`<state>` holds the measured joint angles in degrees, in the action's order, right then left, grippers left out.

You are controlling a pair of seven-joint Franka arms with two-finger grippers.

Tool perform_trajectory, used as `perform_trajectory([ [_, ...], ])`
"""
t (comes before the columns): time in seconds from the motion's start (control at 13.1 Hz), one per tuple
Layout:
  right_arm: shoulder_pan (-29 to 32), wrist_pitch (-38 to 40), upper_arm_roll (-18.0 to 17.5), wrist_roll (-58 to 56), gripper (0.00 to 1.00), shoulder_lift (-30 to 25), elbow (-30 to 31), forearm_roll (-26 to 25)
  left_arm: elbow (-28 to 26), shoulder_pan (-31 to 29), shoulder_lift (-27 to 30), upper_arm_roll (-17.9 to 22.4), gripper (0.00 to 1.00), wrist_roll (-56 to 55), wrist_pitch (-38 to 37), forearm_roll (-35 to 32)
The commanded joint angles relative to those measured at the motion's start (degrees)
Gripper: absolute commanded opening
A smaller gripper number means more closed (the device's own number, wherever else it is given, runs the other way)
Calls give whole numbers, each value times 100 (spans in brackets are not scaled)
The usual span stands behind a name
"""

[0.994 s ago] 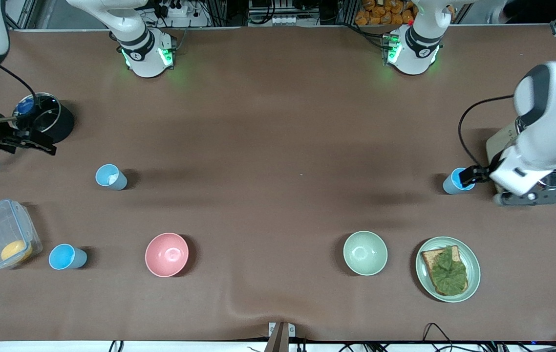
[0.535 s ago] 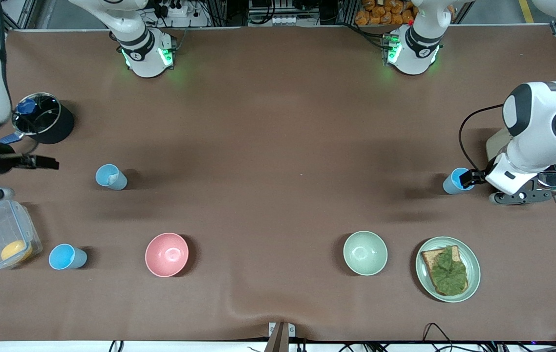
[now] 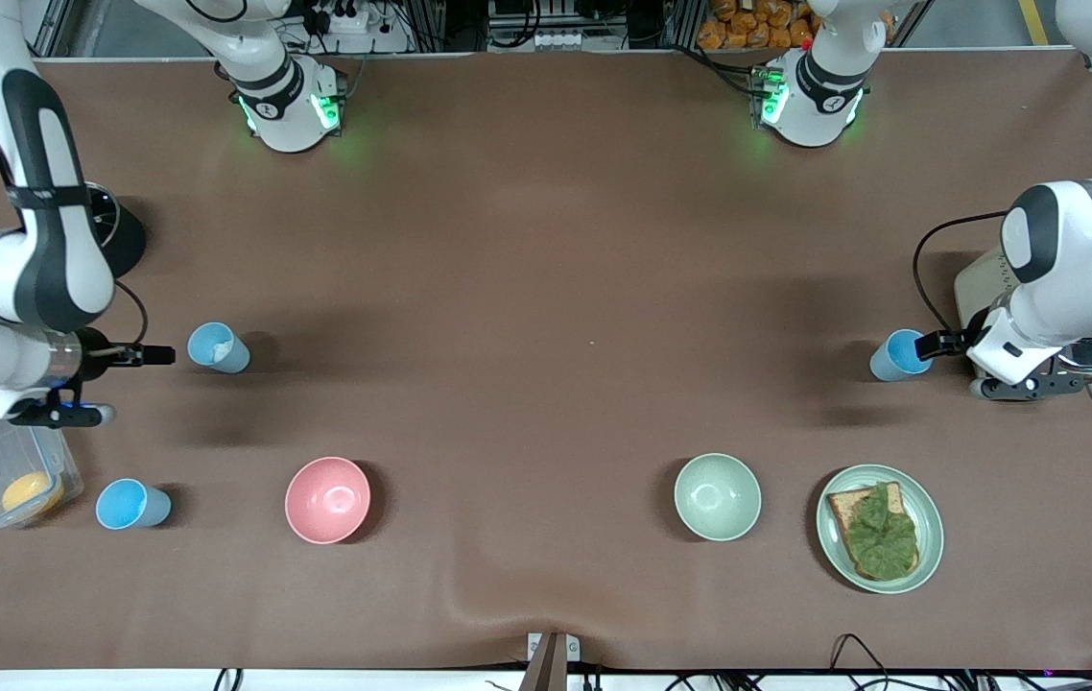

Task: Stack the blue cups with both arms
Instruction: 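Grasp a blue cup with each gripper and lift them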

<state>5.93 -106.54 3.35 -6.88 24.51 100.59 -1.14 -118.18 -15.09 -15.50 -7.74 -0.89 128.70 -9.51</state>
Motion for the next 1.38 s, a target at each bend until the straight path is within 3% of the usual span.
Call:
perform_trajectory([
  [0.0, -31, -86, -1, -32, 100, 255, 4, -53, -38, -99, -181, -88, 100, 107, 85, -77],
  [0.15, -13, -183, -1, -23, 100, 449, 4, -53, -73, -100, -269, -88, 100, 116, 94, -77],
  [0.31, 22, -210, -1, -32, 100, 555, 13, -53, -73, -56, -331, -79, 93, 116, 94, -77],
  [0.54, 13, -507, -10, -41, 100, 450, 425, -53, -73, -65, -402, -88, 87, 116, 94, -86],
  [0.69, 13, -640, -10, -50, 59, 423, 575, -53, -38, -73, -498, -88, 70, 116, 120, -86],
  [0.76, 13, -632, -10, -76, 28, 406, 576, -53, -47, -39, -516, -88, 58, 116, 120, -86],
  [0.84, 22, -632, -19, -76, 14, 414, 576, -44, -38, -82, -542, -88, 42, 116, 129, -95],
  [0.92, 13, -614, -19, -68, 8, 415, 567, -35, -38, -56, -551, -97, 25, 124, 129, -95],
  [0.99, 13, -597, -19, -67, 0, 397, 567, -35, -29, -38, -551, -97, 1, 133, 129, -95],
  [1.3, 22, -456, -19, -59, 0, 397, 541, 26, 268, -47, -376, -377, 0, 256, 51, -86],
])
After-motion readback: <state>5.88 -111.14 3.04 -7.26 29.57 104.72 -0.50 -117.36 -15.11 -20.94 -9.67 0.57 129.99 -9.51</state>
